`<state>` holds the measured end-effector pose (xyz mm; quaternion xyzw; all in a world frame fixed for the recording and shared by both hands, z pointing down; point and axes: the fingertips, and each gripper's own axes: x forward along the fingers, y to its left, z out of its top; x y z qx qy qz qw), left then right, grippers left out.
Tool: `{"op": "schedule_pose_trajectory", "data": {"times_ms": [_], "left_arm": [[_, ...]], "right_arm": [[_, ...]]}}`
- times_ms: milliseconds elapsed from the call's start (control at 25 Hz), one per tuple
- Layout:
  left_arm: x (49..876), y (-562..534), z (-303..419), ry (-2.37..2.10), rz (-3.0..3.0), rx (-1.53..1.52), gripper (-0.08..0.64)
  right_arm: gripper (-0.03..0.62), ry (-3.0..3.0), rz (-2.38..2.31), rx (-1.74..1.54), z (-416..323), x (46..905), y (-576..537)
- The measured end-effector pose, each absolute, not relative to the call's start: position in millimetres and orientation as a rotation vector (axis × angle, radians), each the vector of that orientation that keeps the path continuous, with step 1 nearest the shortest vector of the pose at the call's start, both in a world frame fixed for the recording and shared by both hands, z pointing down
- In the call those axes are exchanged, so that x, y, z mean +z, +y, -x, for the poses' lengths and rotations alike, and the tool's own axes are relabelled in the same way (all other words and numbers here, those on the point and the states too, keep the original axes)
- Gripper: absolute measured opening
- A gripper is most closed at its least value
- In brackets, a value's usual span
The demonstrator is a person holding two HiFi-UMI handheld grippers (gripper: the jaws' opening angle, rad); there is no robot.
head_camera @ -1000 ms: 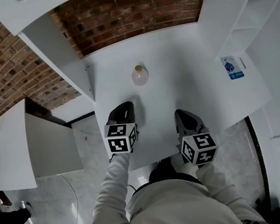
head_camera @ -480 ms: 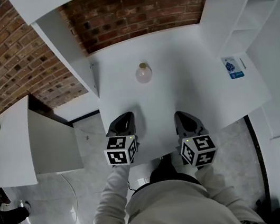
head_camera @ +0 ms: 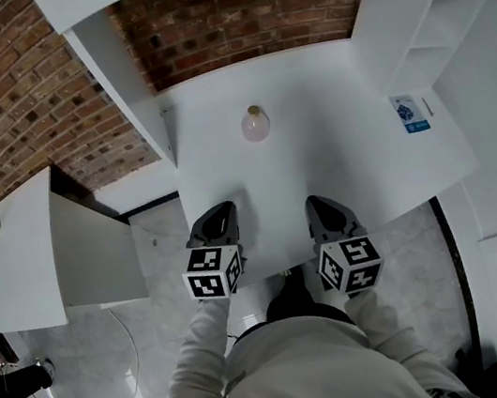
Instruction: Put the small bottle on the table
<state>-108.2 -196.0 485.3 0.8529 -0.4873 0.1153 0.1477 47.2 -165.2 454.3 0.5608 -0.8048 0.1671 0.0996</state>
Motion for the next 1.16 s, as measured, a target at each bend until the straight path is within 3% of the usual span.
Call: {"op": "schedule_pose_trajectory", "data": {"times_ms": [1160], "left_arm": [[480.7, -177.3, 120.2, -1.408, -2.446, 0.309, 0.025]], "right_arm": [[0.028, -2.361, -1.634, 0.461, -38.3, 455.5, -144.6]]}}
